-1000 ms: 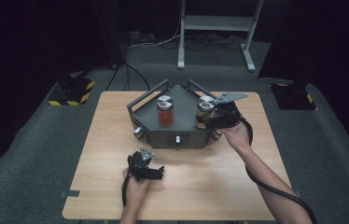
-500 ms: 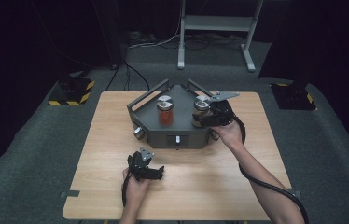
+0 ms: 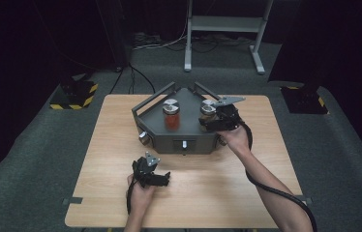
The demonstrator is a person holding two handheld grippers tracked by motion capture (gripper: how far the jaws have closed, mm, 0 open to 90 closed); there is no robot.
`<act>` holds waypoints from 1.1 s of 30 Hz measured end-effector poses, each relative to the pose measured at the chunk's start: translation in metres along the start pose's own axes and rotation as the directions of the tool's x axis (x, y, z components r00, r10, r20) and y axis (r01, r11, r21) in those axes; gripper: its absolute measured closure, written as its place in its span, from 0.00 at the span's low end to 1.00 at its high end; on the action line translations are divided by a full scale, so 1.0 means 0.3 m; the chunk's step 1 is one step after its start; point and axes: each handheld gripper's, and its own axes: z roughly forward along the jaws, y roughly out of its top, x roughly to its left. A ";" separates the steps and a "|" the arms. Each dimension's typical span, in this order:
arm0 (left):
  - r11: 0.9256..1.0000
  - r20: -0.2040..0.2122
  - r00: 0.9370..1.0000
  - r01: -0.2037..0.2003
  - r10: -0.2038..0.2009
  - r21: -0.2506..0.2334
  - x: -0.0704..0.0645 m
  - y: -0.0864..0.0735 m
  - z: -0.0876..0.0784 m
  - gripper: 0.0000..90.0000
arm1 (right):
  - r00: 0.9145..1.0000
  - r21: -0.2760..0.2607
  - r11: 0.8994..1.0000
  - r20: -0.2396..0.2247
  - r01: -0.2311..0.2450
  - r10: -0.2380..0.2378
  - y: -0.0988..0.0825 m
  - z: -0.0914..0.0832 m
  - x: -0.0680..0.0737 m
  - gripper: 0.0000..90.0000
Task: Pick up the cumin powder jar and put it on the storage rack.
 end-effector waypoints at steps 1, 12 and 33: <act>1.000 0.000 1.000 0.000 0.000 0.000 0.000 0.000 0.000 0.01 | 1.000 -0.001 1.000 0.001 0.000 0.000 0.000 0.001 0.001 0.35; 1.000 0.000 1.000 0.000 0.000 0.000 0.000 0.000 0.000 0.01 | 1.000 0.000 1.000 0.001 0.007 -0.007 -0.001 0.002 0.002 0.35; 1.000 0.000 1.000 0.000 0.000 0.000 0.000 0.000 0.000 0.01 | 1.000 -0.022 1.000 -0.002 0.001 -0.001 -0.014 -0.003 -0.001 0.23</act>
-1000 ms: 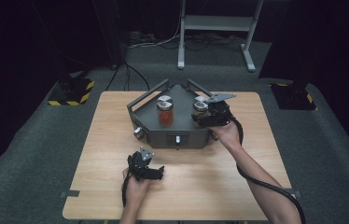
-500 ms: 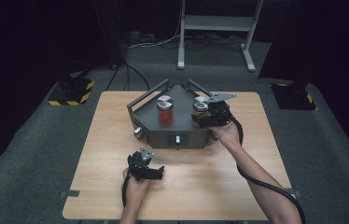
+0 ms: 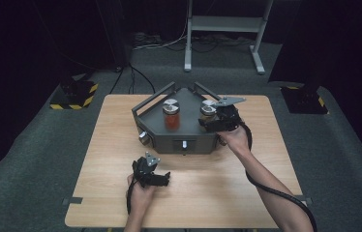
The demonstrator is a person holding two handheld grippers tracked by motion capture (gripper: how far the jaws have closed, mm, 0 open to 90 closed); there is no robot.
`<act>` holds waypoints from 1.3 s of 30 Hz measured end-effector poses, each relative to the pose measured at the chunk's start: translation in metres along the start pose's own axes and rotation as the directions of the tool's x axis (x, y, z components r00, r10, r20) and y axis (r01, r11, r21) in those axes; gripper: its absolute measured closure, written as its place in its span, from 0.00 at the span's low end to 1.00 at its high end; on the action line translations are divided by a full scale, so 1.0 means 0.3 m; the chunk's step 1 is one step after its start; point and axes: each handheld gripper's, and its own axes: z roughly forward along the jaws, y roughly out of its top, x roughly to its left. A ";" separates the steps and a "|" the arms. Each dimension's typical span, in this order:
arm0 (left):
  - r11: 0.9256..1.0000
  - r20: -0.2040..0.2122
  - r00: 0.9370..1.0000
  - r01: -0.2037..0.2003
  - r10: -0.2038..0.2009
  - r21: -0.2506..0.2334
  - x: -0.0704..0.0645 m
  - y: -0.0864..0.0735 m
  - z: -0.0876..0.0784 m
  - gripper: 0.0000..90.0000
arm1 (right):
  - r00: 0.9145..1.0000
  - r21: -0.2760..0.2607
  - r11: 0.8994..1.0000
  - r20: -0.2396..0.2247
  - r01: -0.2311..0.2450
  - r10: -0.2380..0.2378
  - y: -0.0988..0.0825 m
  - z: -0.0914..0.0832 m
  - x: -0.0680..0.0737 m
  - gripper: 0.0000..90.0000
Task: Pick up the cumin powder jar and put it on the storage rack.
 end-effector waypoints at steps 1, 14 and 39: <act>1.000 0.000 1.000 0.000 0.000 0.000 0.000 0.000 0.000 0.01 | 1.000 0.000 1.000 0.000 0.000 0.000 0.000 0.000 0.000 0.23; 1.000 0.000 1.000 0.000 0.000 0.000 0.000 0.000 0.000 0.01 | 0.999 -0.022 1.000 -0.035 -0.011 0.010 -0.034 -0.027 -0.022 0.11; 1.000 0.000 1.000 0.000 0.000 0.000 0.000 0.000 0.000 0.01 | 1.000 -0.048 0.999 -0.022 -0.023 0.022 -0.205 -0.160 -0.016 0.11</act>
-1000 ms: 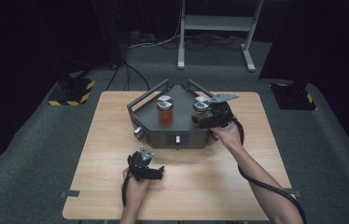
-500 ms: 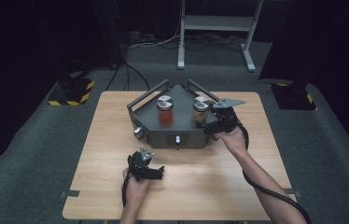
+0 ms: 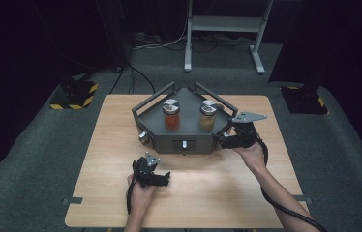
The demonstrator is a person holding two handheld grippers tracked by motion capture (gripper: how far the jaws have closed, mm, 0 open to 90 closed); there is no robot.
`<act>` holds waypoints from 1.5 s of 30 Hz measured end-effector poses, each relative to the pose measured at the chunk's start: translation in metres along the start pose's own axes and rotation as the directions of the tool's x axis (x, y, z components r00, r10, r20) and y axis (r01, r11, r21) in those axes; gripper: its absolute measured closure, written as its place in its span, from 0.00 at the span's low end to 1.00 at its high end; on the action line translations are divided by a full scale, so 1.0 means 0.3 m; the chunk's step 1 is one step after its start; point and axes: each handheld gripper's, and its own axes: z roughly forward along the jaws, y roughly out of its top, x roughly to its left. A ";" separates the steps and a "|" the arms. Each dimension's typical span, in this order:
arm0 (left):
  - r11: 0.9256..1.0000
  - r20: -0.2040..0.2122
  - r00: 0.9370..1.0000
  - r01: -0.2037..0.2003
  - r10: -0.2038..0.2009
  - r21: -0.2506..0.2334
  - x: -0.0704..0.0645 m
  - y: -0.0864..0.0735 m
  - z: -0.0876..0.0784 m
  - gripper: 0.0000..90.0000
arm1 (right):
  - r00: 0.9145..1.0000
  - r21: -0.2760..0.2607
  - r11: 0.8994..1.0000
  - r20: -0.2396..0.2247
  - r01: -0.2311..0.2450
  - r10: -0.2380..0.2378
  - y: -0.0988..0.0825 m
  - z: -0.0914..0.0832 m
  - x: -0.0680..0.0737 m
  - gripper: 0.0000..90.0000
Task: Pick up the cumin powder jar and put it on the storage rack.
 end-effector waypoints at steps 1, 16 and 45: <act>1.000 0.000 1.000 0.000 0.000 0.000 0.000 0.000 0.000 0.01 | 1.000 0.000 1.000 0.005 0.001 -0.001 -0.010 -0.006 0.003 0.11; 1.000 0.000 1.000 0.000 0.000 0.000 0.000 0.000 0.000 0.01 | 0.999 0.014 1.000 0.037 -0.004 0.004 -0.153 -0.065 0.041 0.12; 1.000 -0.001 1.000 -0.001 0.001 0.000 0.000 0.000 0.000 0.01 | 0.993 0.156 0.983 0.085 -0.095 0.082 -0.325 0.030 0.083 0.12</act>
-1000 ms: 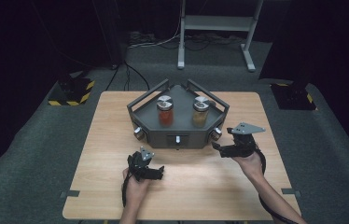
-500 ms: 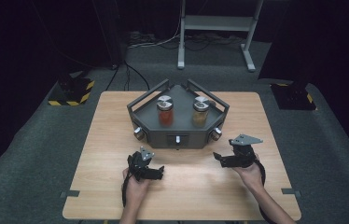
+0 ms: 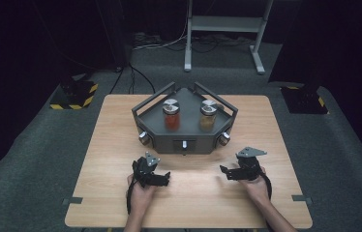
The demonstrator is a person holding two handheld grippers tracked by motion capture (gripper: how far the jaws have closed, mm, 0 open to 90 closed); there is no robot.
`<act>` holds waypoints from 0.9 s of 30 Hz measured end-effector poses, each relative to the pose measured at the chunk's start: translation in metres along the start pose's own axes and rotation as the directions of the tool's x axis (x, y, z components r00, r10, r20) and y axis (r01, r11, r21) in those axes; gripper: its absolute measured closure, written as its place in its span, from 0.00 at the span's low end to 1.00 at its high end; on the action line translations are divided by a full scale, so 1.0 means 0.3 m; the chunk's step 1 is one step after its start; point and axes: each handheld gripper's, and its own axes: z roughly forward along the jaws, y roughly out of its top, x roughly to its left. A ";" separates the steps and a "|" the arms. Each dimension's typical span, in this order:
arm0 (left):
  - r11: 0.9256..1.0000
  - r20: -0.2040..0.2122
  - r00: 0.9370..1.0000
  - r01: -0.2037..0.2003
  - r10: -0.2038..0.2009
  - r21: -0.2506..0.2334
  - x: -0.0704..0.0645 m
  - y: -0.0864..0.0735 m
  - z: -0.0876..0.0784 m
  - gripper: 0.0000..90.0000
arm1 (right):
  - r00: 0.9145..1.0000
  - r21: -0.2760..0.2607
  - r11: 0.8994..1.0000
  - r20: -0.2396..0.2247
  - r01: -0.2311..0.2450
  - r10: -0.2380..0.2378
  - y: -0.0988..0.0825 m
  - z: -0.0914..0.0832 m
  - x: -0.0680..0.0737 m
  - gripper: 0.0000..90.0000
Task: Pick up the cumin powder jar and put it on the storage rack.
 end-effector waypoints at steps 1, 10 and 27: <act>1.000 0.001 1.000 0.002 -0.002 0.000 0.000 0.000 0.000 0.01 | 1.000 0.004 1.000 -0.001 0.000 0.000 0.000 0.003 0.003 0.12; 1.000 0.001 1.000 0.002 -0.002 0.000 0.000 0.000 0.000 0.01 | 1.000 0.018 1.000 -0.004 0.002 -0.002 -0.003 0.020 0.013 0.12; 1.000 0.001 1.000 0.001 -0.001 0.000 0.000 0.000 0.000 0.01 | 1.000 0.047 0.999 -0.008 -0.006 0.006 -0.012 0.039 0.023 0.12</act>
